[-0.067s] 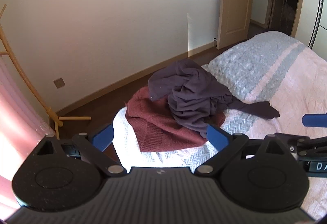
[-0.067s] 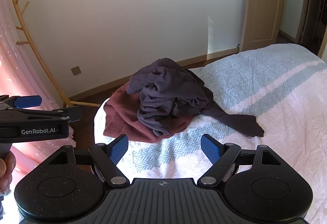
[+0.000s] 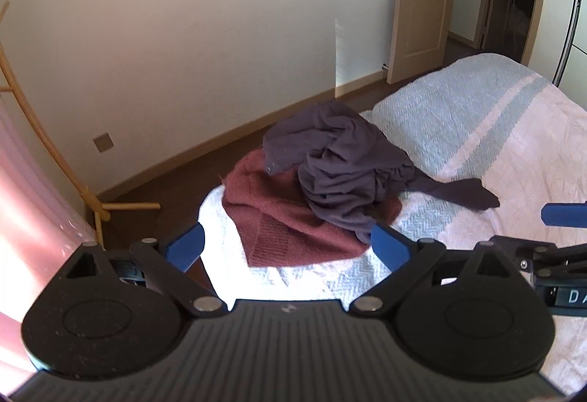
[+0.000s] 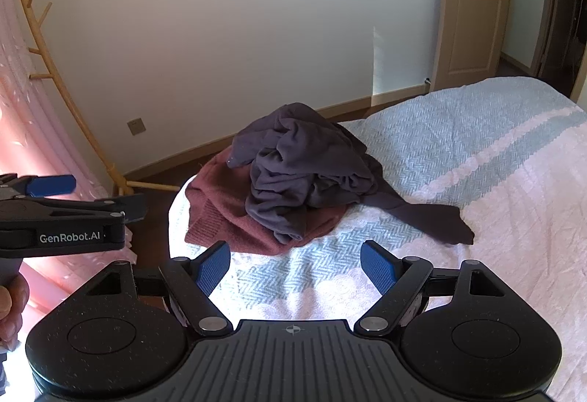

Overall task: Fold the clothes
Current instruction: 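Approach the pile of dark shirt and maroon sweater with both tools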

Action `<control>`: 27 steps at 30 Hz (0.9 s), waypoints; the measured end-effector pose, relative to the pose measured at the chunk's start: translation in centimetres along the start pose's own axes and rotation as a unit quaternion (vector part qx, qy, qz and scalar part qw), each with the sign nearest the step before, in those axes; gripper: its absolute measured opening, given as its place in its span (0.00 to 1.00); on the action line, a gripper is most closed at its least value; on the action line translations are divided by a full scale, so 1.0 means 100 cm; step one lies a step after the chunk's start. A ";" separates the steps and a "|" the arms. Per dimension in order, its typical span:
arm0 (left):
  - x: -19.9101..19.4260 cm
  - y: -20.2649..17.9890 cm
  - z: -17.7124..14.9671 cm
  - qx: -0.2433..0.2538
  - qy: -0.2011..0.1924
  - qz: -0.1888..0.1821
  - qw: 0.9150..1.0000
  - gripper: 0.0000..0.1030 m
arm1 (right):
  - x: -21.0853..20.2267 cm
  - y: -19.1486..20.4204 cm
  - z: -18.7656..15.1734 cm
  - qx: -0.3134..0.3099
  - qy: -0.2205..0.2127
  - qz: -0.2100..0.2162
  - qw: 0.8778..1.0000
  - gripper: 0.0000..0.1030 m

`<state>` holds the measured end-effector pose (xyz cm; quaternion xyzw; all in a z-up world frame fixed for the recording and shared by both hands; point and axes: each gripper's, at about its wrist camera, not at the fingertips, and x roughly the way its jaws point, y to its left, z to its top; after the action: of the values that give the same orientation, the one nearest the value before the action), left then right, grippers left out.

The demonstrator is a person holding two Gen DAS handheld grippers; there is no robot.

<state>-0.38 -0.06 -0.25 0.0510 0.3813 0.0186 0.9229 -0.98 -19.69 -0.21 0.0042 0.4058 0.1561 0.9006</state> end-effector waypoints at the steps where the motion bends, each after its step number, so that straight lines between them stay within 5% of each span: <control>1: 0.000 0.000 -0.002 -0.001 0.001 -0.003 1.000 0.93 | 0.000 0.000 0.000 0.001 0.002 0.000 1.000 0.79; 27: 0.002 -0.009 -0.011 -0.005 0.027 -0.022 0.999 0.93 | 0.002 -0.007 -0.011 0.005 0.008 -0.001 1.000 0.79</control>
<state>-1.06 -0.86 -1.28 0.0376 0.4073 0.0013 0.9125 -1.45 -20.39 -1.21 0.0071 0.4140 0.1535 0.8972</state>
